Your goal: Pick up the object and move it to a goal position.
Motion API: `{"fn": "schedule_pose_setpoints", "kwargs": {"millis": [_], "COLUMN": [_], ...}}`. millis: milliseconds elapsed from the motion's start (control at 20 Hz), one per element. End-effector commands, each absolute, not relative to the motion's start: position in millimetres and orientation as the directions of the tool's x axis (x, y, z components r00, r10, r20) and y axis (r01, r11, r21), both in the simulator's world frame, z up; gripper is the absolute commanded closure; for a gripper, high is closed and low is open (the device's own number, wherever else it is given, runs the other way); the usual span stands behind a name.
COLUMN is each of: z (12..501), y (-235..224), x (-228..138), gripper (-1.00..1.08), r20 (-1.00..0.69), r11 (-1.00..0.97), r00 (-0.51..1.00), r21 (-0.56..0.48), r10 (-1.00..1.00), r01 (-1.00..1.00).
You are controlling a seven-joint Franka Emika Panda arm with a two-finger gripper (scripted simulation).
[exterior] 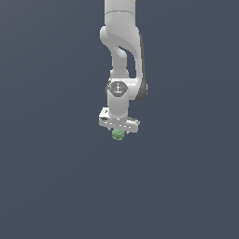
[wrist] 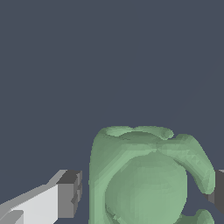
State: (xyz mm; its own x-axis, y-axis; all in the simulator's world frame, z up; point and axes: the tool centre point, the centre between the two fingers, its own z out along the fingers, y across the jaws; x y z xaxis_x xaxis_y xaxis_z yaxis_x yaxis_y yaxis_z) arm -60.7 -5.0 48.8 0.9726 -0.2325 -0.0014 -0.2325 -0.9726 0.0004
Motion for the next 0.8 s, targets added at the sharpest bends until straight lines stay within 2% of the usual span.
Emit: {"fn": "schedule_pose_setpoints", "kwargs": {"millis": [0, 150, 200, 750], "z": [41.9, 39.4, 39.4, 40.7], "y": [-4.9, -4.8, -4.8, -4.6], "x": [-60.2, -59.8, -59.8, -59.9], "gripper": [-0.92, -0.92, 1.08, 1.08], "r20": [0.000, 0.000, 0.000, 0.000], "r11": [-0.973, -0.973, -0.973, -0.972], "r00": [0.973, 0.973, 0.973, 0.972], "r21": [0.000, 0.000, 0.000, 0.000], "r10": [-0.233, -0.233, -0.233, -0.233], "r01": [-0.233, -0.233, -0.233, -0.233]}}
